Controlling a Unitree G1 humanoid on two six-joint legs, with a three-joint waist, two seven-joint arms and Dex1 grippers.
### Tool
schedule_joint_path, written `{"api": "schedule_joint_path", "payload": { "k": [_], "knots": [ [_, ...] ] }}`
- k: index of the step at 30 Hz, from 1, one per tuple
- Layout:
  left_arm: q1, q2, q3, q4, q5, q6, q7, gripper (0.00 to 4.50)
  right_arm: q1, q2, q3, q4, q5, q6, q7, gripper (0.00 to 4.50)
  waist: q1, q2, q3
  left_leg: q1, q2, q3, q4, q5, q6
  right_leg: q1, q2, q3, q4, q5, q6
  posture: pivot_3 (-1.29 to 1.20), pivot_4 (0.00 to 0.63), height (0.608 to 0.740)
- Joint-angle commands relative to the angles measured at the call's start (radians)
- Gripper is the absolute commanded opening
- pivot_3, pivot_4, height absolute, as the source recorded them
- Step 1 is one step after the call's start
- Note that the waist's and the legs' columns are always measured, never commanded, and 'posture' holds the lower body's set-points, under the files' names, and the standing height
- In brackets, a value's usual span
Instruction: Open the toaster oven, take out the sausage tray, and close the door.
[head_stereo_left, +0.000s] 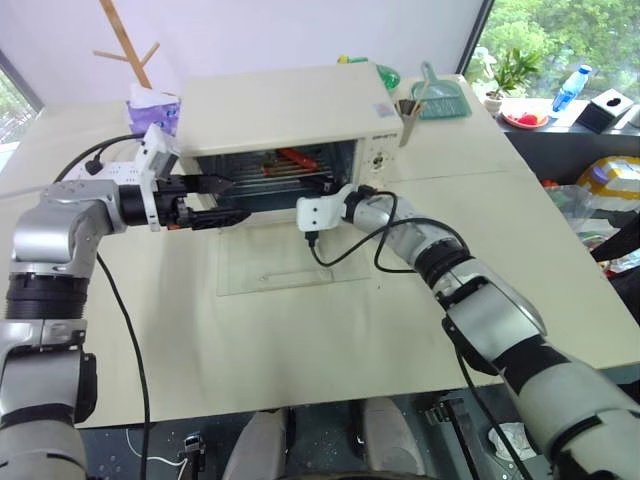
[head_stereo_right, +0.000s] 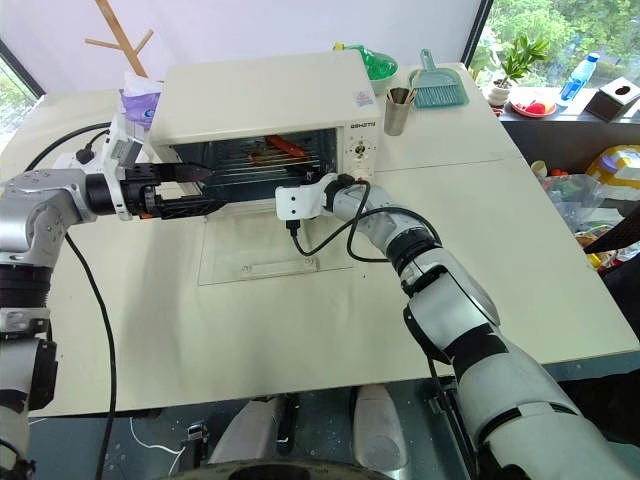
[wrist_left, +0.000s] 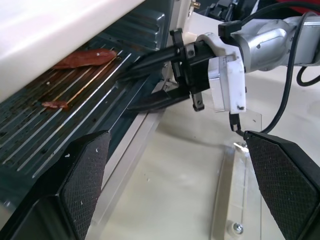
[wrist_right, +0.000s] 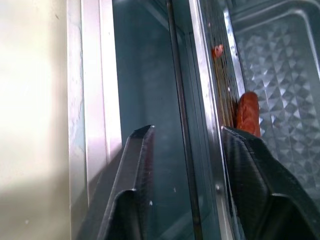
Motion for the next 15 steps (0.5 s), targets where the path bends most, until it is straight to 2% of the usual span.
{"api": "schedule_joint_path", "payload": {
  "k": [1, 8, 15],
  "knots": [
    [-0.017, 0.008, 0.022, -0.008, 0.003, -0.021, -0.011, 4.50, -0.038, 0.012, -0.006, 0.003, -0.008, -0.017, -0.018, 0.03, 0.000, -0.001, 0.000, 0.000, 0.000, 0.000, 0.000, 0.000, 0.000, 0.000, 0.000, 0.000, 0.000, 0.000, 0.000, 0.00, 0.150, 0.740],
    [-0.028, 0.006, 0.022, 0.015, 0.014, -0.031, -0.019, 4.50, -0.019, -0.005, -0.010, -0.032, -0.014, -0.036, -0.013, 0.03, 0.001, -0.001, -0.001, 0.000, 0.000, 0.000, 0.000, 0.000, 0.000, 0.000, 0.001, 0.000, 0.000, 0.000, 0.000, 0.00, 0.150, 0.740],
    [-0.051, -0.011, 0.013, 0.051, 0.030, -0.055, -0.027, 4.50, 0.078, -0.064, -0.026, -0.228, 0.004, -0.030, 0.048, 0.03, 0.002, -0.001, -0.001, 0.000, 0.000, 0.000, 0.000, 0.000, 0.000, 0.000, 0.001, 0.000, 0.000, 0.000, 0.000, 0.00, 0.150, 0.740]
  ]
}}
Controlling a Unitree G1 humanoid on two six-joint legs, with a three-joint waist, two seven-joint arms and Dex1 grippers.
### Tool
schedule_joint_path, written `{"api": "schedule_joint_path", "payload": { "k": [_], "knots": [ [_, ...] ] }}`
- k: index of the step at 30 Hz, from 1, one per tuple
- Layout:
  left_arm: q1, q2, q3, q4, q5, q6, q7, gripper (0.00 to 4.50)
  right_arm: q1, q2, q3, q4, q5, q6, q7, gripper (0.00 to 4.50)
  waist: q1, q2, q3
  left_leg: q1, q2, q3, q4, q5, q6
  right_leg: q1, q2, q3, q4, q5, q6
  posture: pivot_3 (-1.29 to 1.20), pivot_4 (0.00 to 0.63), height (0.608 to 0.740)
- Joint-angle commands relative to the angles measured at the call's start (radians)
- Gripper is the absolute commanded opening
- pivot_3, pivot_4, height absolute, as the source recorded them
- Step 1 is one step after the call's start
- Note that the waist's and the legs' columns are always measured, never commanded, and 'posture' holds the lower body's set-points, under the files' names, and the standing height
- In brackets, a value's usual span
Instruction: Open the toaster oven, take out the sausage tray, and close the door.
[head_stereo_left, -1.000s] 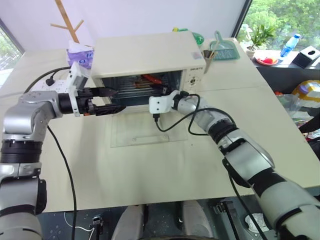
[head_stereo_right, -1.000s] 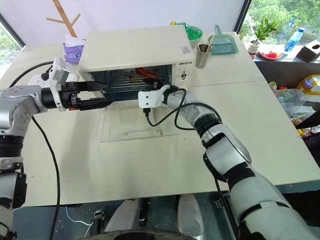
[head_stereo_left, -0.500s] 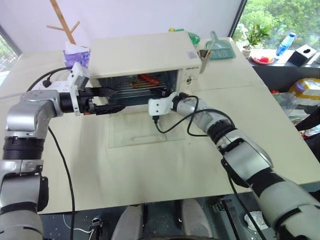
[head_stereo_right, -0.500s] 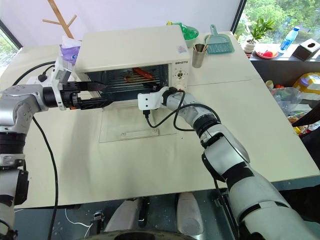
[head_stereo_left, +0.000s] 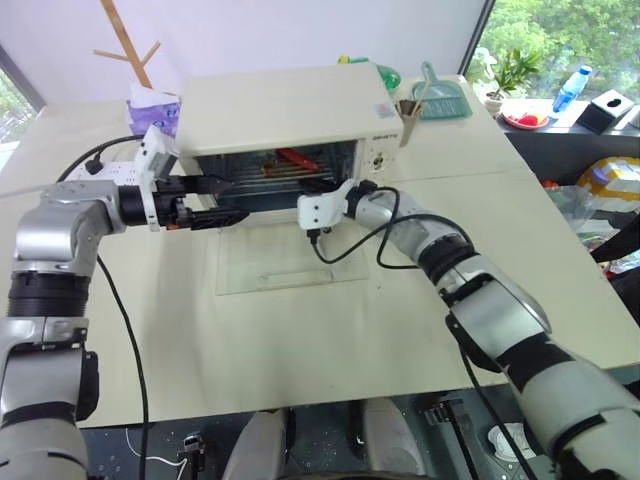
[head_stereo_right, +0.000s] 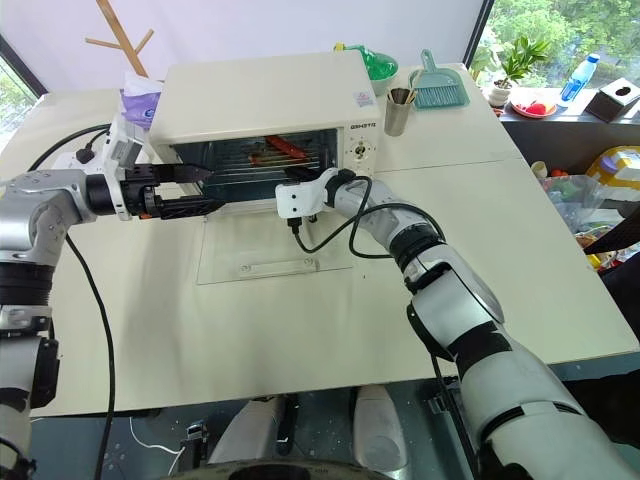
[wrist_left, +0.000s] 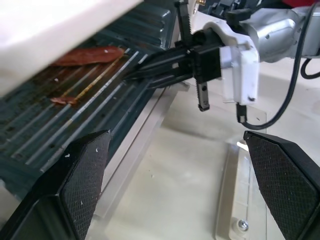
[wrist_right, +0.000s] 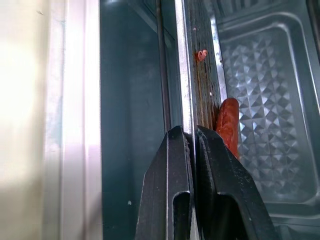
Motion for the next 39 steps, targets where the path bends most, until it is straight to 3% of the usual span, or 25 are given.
{"api": "schedule_joint_path", "payload": {
  "k": [1, 12, 15, 20, 39],
  "knots": [
    [-0.040, -0.002, 0.012, 0.012, 0.008, -0.025, -0.012, 4.50, 0.055, -0.027, -0.030, -0.167, 0.030, 0.001, 0.044, 0.03, 0.000, 0.000, 0.000, 0.000, 0.000, 0.000, 0.000, 0.000, 0.000, 0.000, 0.000, 0.000, 0.000, 0.000, 0.000, 0.00, 0.150, 0.740],
    [-0.063, -0.012, 0.010, 0.051, 0.027, -0.049, -0.030, 4.50, 0.250, -0.093, -0.087, -0.519, 0.065, 0.125, 0.182, 0.03, 0.001, 0.000, 0.000, 0.000, 0.000, 0.000, 0.001, -0.001, 0.001, 0.000, 0.000, 0.000, 0.000, 0.000, 0.000, 0.00, 0.150, 0.740],
    [-0.072, -0.013, 0.011, 0.061, 0.030, -0.051, -0.034, 4.50, 0.242, -0.084, -0.090, -0.514, 0.059, 0.140, 0.176, 1.04, 0.002, 0.000, 0.000, 0.000, 0.000, 0.000, 0.002, -0.001, 0.001, 0.001, 0.000, 0.000, 0.001, 0.000, 0.000, 0.00, 0.150, 0.740],
    [-0.082, -0.014, 0.015, 0.067, 0.033, -0.050, -0.039, 4.50, 0.221, -0.076, -0.076, -0.495, 0.037, 0.141, 0.159, 3.53, 0.002, 0.000, 0.000, 0.000, 0.000, 0.000, 0.002, -0.001, 0.001, 0.001, 0.000, 0.000, 0.001, 0.000, 0.000, 0.00, 0.150, 0.740],
    [-0.083, -0.009, 0.025, 0.054, 0.028, -0.038, -0.030, 4.50, 0.071, 0.032, 0.001, -0.279, -0.058, 0.127, 0.112, 3.53, 0.000, 0.000, 0.000, 0.000, 0.000, 0.000, 0.002, -0.001, 0.001, 0.000, 0.001, 0.000, 0.001, 0.001, -0.001, 0.00, 0.150, 0.740]
  ]
}}
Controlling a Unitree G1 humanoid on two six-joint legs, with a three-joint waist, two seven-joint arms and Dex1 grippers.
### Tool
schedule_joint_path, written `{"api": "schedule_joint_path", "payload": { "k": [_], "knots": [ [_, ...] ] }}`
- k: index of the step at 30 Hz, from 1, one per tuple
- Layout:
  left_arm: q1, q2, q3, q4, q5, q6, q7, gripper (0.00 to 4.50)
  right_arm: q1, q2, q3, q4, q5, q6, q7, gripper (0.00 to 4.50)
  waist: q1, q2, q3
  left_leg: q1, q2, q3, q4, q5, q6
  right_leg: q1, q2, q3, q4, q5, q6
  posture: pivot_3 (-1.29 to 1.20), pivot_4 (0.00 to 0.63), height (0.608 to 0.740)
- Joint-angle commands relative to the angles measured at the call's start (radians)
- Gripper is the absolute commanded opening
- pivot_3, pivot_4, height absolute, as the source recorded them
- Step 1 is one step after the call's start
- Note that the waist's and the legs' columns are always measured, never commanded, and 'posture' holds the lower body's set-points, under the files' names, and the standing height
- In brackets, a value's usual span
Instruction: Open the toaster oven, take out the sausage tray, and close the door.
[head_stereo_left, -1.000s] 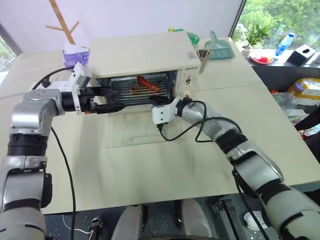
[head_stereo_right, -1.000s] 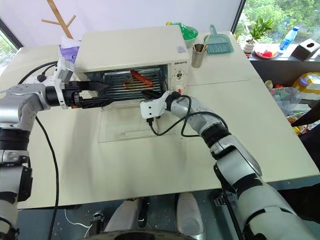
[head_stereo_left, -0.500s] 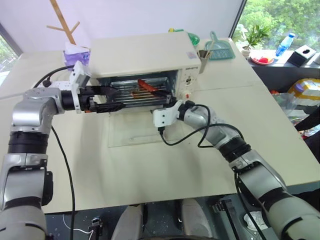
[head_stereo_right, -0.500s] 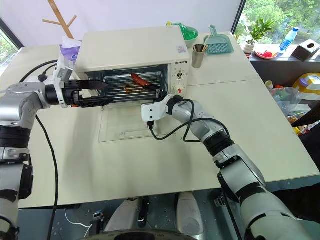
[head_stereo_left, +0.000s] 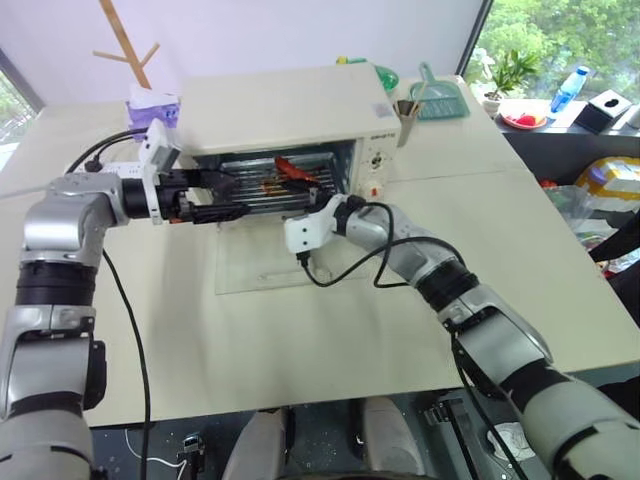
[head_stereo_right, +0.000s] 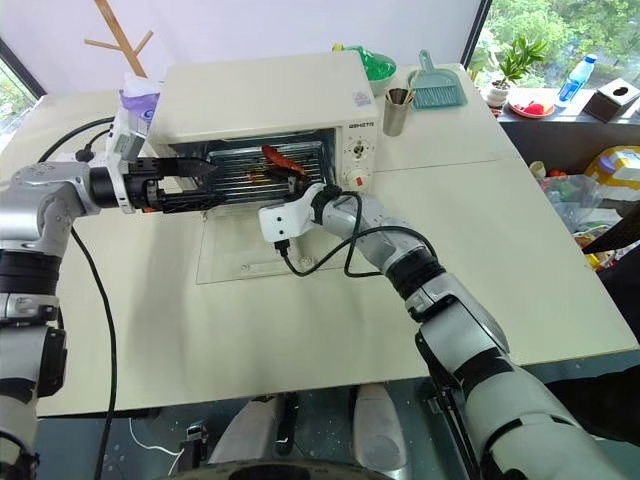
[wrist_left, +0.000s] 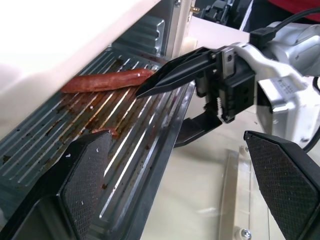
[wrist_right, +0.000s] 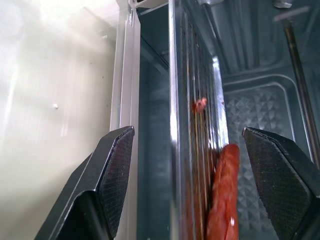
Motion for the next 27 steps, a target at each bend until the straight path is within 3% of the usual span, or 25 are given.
{"api": "schedule_joint_path", "payload": {
  "k": [1, 13, 27],
  "knots": [
    [-0.026, 0.012, 0.034, -0.020, -0.007, -0.008, 0.008, 4.50, -0.046, 0.015, 0.006, 0.028, -0.017, 0.004, -0.017, 3.53, 0.000, 0.000, 0.000, 0.000, 0.000, 0.000, 0.000, 0.000, 0.000, 0.000, 0.000, 0.000, 0.000, 0.000, 0.000, 0.00, 0.150, 0.740],
    [-0.022, 0.016, 0.039, -0.020, -0.009, -0.009, 0.011, 4.50, -0.058, 0.035, 0.024, -0.002, -0.063, 0.138, 0.019, 3.53, 0.000, 0.000, 0.000, 0.000, 0.001, 0.000, 0.001, 0.000, -0.001, 0.000, 0.003, 0.000, 0.001, 0.001, -0.002, 0.00, 0.150, 0.740],
    [-0.035, 0.012, 0.029, 0.008, -0.001, -0.013, 0.002, 4.50, 0.068, -0.018, 0.019, -0.411, -0.106, 0.376, 0.237, 3.53, -0.001, 0.000, 0.000, 0.000, 0.001, 0.000, 0.001, 0.000, -0.001, 0.000, 0.004, 0.000, 0.001, 0.001, -0.002, 0.00, 0.150, 0.740]
  ]
}}
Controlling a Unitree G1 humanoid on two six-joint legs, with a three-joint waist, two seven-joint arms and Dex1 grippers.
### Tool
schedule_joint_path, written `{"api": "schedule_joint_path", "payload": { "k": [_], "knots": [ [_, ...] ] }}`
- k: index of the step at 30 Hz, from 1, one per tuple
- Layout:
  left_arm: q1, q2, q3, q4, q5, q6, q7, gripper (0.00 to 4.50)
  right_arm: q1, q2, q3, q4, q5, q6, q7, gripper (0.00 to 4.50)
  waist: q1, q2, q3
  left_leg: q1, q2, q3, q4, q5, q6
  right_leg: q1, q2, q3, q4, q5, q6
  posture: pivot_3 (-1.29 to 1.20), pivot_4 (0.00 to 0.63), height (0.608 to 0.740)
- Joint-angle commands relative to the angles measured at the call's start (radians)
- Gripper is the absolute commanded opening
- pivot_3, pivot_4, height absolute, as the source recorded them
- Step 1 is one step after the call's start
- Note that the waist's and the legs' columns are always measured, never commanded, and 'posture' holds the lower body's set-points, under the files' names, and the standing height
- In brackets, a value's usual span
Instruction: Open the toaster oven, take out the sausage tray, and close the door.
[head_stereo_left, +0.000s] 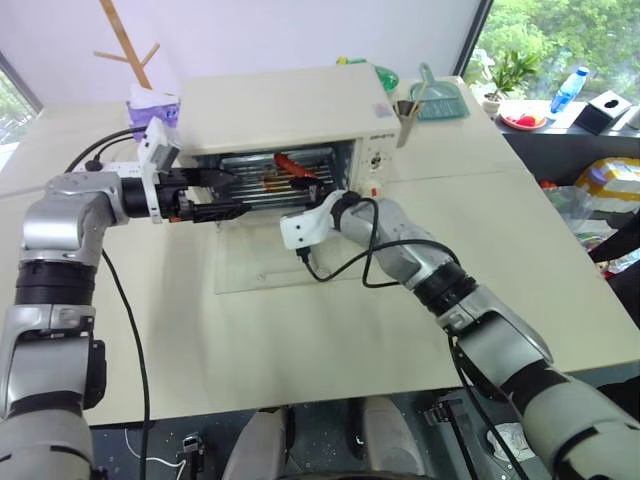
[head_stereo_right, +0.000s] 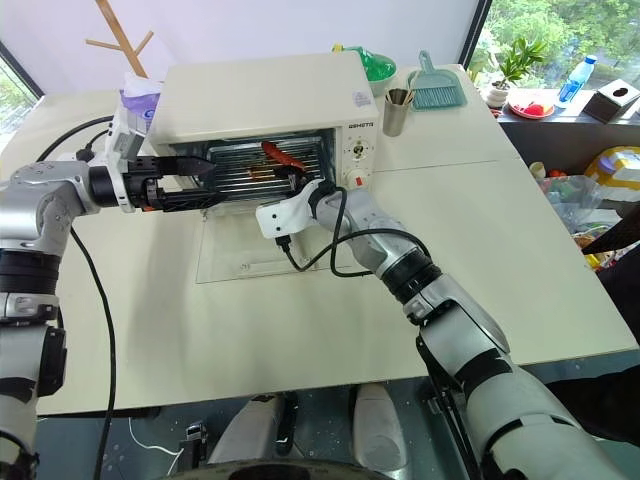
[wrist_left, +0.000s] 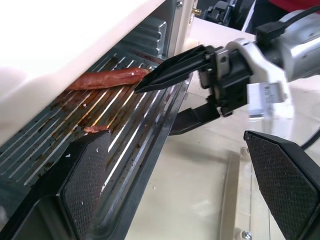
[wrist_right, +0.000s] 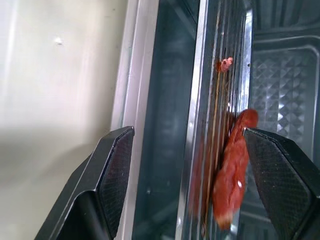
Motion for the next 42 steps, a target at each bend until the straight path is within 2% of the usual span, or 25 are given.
{"api": "schedule_joint_path", "payload": {
  "k": [1, 4, 16, 24, 27, 32, 33, 42],
  "knots": [
    [-0.036, 0.011, 0.026, 0.010, 0.001, -0.015, -0.004, 4.50, 0.012, 0.015, -0.016, -0.125, 0.012, 0.046, 0.054, 3.53, 0.000, 0.000, 0.000, 0.000, 0.000, 0.000, 0.000, 0.000, 0.000, 0.000, 0.000, 0.000, 0.000, 0.000, 0.000, 0.00, 0.150, 0.740],
    [-0.053, 0.004, 0.017, 0.028, 0.007, -0.017, -0.009, 4.50, 0.017, 0.041, -0.005, -0.125, 0.005, 0.062, 0.047, 3.53, 0.001, 0.000, 0.000, 0.000, 0.001, 0.000, 0.000, 0.000, 0.000, 0.000, 0.001, 0.000, 0.000, 0.000, 0.000, 0.00, 0.150, 0.740],
    [-0.101, -0.007, 0.006, 0.070, 0.023, -0.015, -0.028, 4.50, -0.090, 0.107, 0.043, 0.190, -0.066, 0.009, -0.181, 3.53, 0.002, 0.000, 0.000, 0.000, 0.001, 0.000, 0.002, 0.000, 0.000, 0.000, 0.001, 0.000, 0.002, 0.001, -0.001, 0.00, 0.150, 0.740],
    [-0.100, -0.008, 0.014, 0.078, 0.027, -0.019, -0.033, 4.50, -0.119, 0.104, 0.026, 0.254, -0.049, 0.017, -0.212, 3.53, 0.002, 0.000, 0.000, 0.000, 0.001, 0.000, 0.002, 0.000, 0.000, 0.000, 0.001, 0.000, 0.002, 0.001, -0.001, 0.00, 0.150, 0.740],
    [-0.100, -0.008, 0.014, 0.080, 0.026, -0.020, -0.035, 4.50, -0.126, 0.103, 0.028, 0.274, -0.044, 0.002, -0.222, 2.69, 0.002, 0.000, 0.000, 0.000, 0.001, 0.000, 0.002, 0.000, 0.000, 0.000, 0.001, 0.000, 0.002, 0.001, -0.001, 0.00, 0.150, 0.740],
    [-0.100, -0.007, 0.015, 0.081, 0.025, -0.020, -0.035, 4.50, -0.140, 0.105, 0.033, 0.304, -0.041, -0.015, -0.246, 0.14, 0.001, 0.000, 0.000, 0.000, 0.001, 0.000, 0.002, 0.000, 0.000, 0.000, 0.001, 0.000, 0.002, 0.001, -0.001, 0.00, 0.150, 0.740],
    [-0.099, -0.007, 0.016, 0.081, 0.025, -0.020, -0.034, 4.50, -0.141, 0.105, 0.035, 0.307, -0.041, -0.016, -0.249, 0.04, 0.001, 0.000, 0.000, 0.000, 0.001, 0.000, 0.002, 0.000, 0.000, 0.000, 0.001, 0.000, 0.002, 0.001, -0.001, 0.00, 0.150, 0.740],
    [-0.100, -0.007, 0.017, 0.080, 0.022, -0.015, -0.034, 4.50, -0.121, 0.098, 0.042, 0.281, -0.036, -0.024, -0.241, 0.04, 0.001, 0.000, 0.000, 0.000, 0.001, 0.000, 0.002, 0.000, 0.000, -0.001, 0.001, 0.001, 0.002, 0.001, -0.001, 0.00, 0.150, 0.740]
  ]
}}
